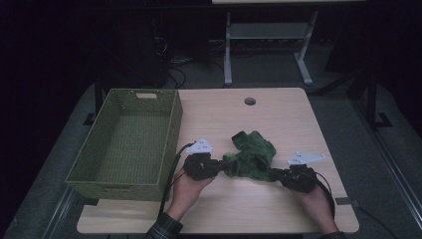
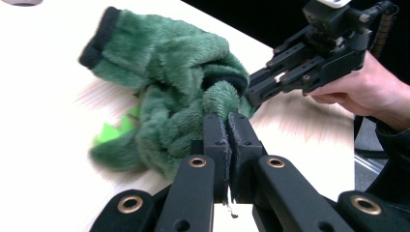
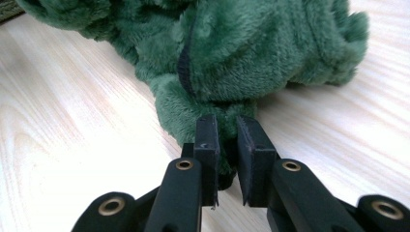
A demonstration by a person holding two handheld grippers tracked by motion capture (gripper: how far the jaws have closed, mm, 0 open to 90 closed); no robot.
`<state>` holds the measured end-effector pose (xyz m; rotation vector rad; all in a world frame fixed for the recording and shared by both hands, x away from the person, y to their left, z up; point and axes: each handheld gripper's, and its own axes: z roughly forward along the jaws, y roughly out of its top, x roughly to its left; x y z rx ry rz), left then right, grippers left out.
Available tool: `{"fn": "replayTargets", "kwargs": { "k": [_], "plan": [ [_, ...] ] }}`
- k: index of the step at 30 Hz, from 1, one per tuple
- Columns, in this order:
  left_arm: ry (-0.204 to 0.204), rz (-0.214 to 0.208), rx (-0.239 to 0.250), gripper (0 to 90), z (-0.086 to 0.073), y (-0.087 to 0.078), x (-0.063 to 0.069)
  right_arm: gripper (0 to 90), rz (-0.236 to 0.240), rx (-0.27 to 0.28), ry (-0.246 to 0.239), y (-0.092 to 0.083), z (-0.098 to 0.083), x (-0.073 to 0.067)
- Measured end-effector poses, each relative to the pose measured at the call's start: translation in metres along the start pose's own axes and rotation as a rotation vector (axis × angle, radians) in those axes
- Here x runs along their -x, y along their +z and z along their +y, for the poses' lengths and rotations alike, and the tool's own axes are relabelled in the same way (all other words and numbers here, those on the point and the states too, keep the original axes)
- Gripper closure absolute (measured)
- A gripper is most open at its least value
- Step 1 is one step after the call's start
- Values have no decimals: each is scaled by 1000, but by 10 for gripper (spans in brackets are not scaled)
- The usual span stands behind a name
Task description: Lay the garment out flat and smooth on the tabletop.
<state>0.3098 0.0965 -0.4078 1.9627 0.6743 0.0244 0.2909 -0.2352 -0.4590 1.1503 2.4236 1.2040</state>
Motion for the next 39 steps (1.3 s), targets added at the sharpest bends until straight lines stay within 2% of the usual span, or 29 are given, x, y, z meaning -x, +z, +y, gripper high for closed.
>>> {"fn": "replayTargets", "kwargs": {
  "k": [3,7,12,13,17,19,20,23,25,27,28,30,31,33,35,39],
  "plan": [
    [0,15,-4,877,-2,-6,-3,797,-9,5,-14,-9,2,0],
    [-20,27,-8,878,-10,-13,-5,800,-33,10,-27,-22,1,3],
    [-38,30,-46,878,-25,-15,-4,803,-55,14,-28,-39,-5,8],
    [-52,32,-54,878,-28,-15,-4,803,-51,11,-24,-43,-8,8],
    [-90,46,-100,874,-44,-9,-11,802,-43,-27,-21,-42,-19,6],
    [-89,62,-127,862,-48,-6,-14,801,-38,-44,-22,-37,-22,3],
    [-82,85,-136,847,-48,-5,-14,797,-37,-55,-20,-36,-22,2],
    [-70,126,-135,722,-46,-7,-13,752,-48,-61,-32,-32,-23,0],
    [-73,122,-122,655,-44,-9,-11,678,-52,-54,-22,-33,-24,1],
    [-55,122,-107,632,-39,-13,-6,603,-61,-35,-20,-35,-24,2],
    [-38,125,-95,623,-35,-16,-3,600,-67,-30,-28,-37,-23,3],
    [-22,114,-72,630,-29,-19,1,604,-76,-5,-28,-42,-21,3],
    [-15,101,-64,662,-27,-20,4,651,-63,14,-22,-45,-19,3],
    [1,74,-64,732,-25,-16,7,674,-53,43,-34,-48,-16,0],
    [15,43,-77,851,-26,-10,9,742,-26,64,-30,-49,-12,-4],
    [29,44,-135,894,-30,9,8,861,10,62,-31,-40,-9,-9]
  ]
}}
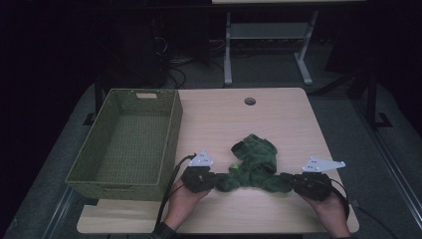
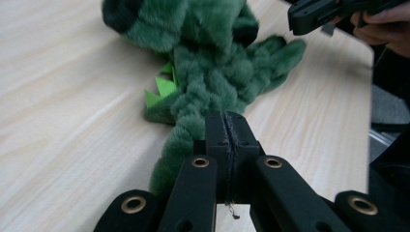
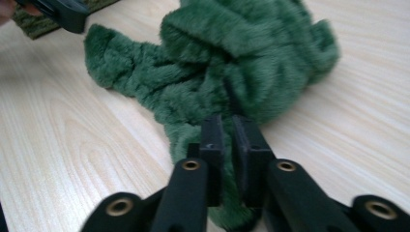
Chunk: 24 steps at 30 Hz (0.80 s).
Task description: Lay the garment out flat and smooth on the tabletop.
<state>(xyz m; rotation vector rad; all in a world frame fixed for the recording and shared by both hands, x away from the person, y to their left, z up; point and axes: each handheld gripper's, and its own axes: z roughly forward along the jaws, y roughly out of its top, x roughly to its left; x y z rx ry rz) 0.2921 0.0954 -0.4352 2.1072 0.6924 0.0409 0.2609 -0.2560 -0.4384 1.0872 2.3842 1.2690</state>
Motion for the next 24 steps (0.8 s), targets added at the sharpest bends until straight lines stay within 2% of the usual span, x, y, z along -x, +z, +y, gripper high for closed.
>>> {"fn": "replayTargets", "kwargs": {
  "k": [1,4,5,6,7,8,11,14,17,21,24],
  "plan": [
    [8,18,-22,896,-1,5,-2,875,4,-8,-3,3,0,-1],
    [-9,34,-49,896,-6,13,-9,861,8,-22,-6,10,0,-2],
    [-7,51,-76,896,-9,15,-12,852,7,-24,2,12,1,-2],
    [-3,56,-90,897,-11,17,-14,841,3,-23,5,13,1,-2],
    [-25,52,-98,896,-15,20,-17,828,1,-23,3,14,1,-2],
    [-22,50,-113,896,-16,21,-18,817,-7,-19,3,14,1,-2],
    [-42,50,-103,881,-17,21,-18,778,-18,-3,2,13,2,0],
    [-33,63,-81,767,-9,16,-15,713,-38,7,16,10,4,4],
    [-18,64,-73,696,-1,13,-14,654,-52,19,25,7,7,6],
    [-12,73,-59,603,11,11,-18,570,-75,-2,34,8,10,11],
    [8,76,-55,542,23,9,-21,519,-78,-19,42,10,12,13]
  ]
}}
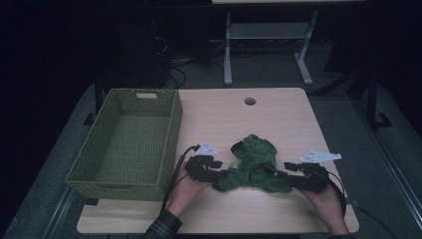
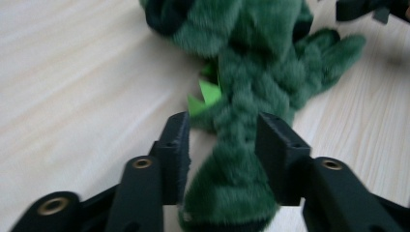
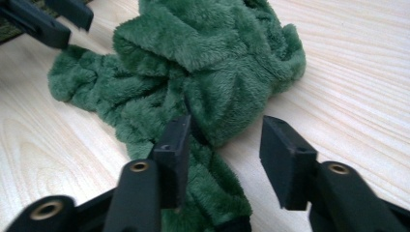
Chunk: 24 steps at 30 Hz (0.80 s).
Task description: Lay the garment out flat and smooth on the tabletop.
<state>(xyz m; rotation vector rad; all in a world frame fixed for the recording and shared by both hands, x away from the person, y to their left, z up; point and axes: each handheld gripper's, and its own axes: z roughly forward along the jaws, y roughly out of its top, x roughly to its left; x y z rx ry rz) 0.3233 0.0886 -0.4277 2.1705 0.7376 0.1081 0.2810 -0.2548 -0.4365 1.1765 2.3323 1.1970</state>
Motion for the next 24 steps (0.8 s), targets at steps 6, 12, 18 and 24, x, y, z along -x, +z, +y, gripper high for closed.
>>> {"fn": "replayTargets", "kwargs": {
  "k": [6,12,18,24],
  "plan": [
    [20,-21,42,425,24,3,-7,439,-4,-26,-1,7,5,2],
    [58,-25,53,375,43,12,-11,379,-1,-56,15,15,4,4],
    [82,-40,53,361,58,22,-17,382,22,-81,39,24,1,5],
    [72,-79,62,356,67,33,-24,414,13,-107,54,32,1,6]
  ]
}}
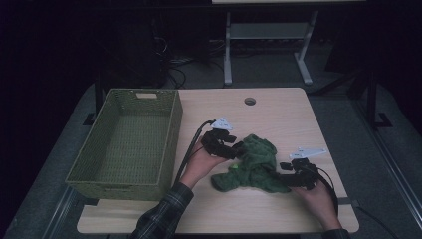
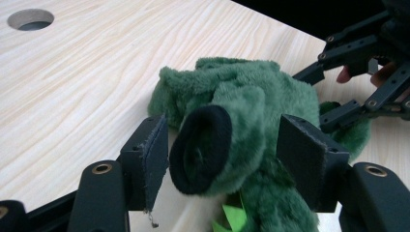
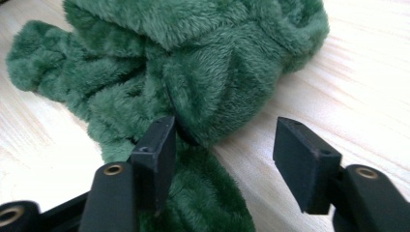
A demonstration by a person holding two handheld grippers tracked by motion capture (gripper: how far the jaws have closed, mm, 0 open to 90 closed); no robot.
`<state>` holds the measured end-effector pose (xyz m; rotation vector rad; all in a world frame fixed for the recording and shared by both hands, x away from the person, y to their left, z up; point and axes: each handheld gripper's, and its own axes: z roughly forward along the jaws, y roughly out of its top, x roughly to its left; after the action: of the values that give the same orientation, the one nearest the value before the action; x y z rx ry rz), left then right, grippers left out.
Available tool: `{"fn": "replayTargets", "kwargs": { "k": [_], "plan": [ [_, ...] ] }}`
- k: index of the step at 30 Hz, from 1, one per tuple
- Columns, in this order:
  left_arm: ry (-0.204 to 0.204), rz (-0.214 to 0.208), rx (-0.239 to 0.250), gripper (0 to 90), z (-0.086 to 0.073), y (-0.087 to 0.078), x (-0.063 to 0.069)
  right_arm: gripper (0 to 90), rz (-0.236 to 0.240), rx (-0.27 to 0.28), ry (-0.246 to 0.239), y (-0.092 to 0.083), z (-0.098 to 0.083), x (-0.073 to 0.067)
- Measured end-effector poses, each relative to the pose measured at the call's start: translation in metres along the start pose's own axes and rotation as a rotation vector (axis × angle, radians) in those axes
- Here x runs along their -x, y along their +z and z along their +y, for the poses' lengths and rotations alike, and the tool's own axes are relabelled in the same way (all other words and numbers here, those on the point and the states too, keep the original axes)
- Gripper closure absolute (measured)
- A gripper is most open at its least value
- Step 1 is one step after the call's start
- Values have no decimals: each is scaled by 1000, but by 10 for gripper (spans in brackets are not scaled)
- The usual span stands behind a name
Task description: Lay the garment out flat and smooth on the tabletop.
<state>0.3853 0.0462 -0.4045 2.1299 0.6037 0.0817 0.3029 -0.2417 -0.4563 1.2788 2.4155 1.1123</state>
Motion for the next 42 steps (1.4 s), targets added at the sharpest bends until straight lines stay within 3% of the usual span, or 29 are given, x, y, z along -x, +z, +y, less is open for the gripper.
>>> {"fn": "replayTargets", "kwargs": {
  "k": [3,6,7,10,13,16,22,26,32,36,42],
  "plan": [
    [-11,-31,-8,371,2,8,-5,450,1,-9,-1,4,1,0],
    [-14,-49,-9,439,2,14,-8,515,10,-15,-2,7,3,0],
    [-9,-72,-16,468,3,15,-9,538,8,-8,-8,7,3,0],
    [4,-83,-29,683,2,18,-9,681,11,2,-10,6,5,0],
    [12,-86,-30,808,2,18,-8,772,-2,2,-20,5,8,1],
    [26,-73,-14,821,4,11,-7,795,-11,28,-25,-1,11,3],
    [12,-36,36,821,2,-11,-10,814,-37,89,-45,-14,26,9],
    [25,16,61,822,-5,-22,-10,821,-55,128,-73,-18,41,9],
    [-9,82,77,829,-20,-31,-14,825,-78,172,-114,-15,63,9],
    [-65,101,58,834,-32,-27,-21,825,-73,138,-127,-1,70,14],
    [-126,88,-33,834,-52,-8,-26,821,-48,65,-99,23,64,25]
  ]
}}
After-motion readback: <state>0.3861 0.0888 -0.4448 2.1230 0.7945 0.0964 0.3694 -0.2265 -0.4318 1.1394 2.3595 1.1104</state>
